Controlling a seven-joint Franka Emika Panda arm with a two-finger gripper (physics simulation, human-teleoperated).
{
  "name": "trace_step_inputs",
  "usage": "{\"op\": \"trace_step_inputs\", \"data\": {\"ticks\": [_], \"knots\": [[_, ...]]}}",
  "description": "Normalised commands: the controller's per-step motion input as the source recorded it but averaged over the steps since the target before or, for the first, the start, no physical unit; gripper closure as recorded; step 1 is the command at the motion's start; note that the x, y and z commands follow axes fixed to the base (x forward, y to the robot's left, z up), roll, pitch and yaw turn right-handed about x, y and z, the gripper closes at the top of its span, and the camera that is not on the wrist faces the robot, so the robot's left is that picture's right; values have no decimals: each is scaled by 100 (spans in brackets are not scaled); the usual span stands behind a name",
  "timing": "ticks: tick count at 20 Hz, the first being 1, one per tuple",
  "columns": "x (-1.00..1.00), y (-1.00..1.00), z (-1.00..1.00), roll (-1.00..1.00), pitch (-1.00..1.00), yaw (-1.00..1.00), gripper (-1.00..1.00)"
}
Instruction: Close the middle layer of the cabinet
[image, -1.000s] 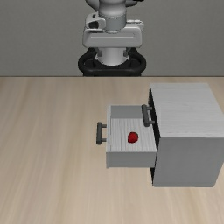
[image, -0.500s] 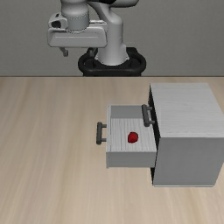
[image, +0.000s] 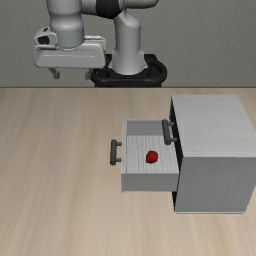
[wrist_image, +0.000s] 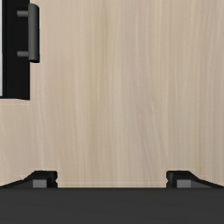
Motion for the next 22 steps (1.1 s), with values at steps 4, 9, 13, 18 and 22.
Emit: {"op": "trace_step_inputs", "data": {"ticks": [4,9,13,18,22], "knots": [[100,0,0,0,0,0,-100],[100,0,0,0,0,0,-100],[100,0,0,0,0,0,-100],[100,0,0,0,0,0,-100],[0,0,0,34,0,0,-100]]}}
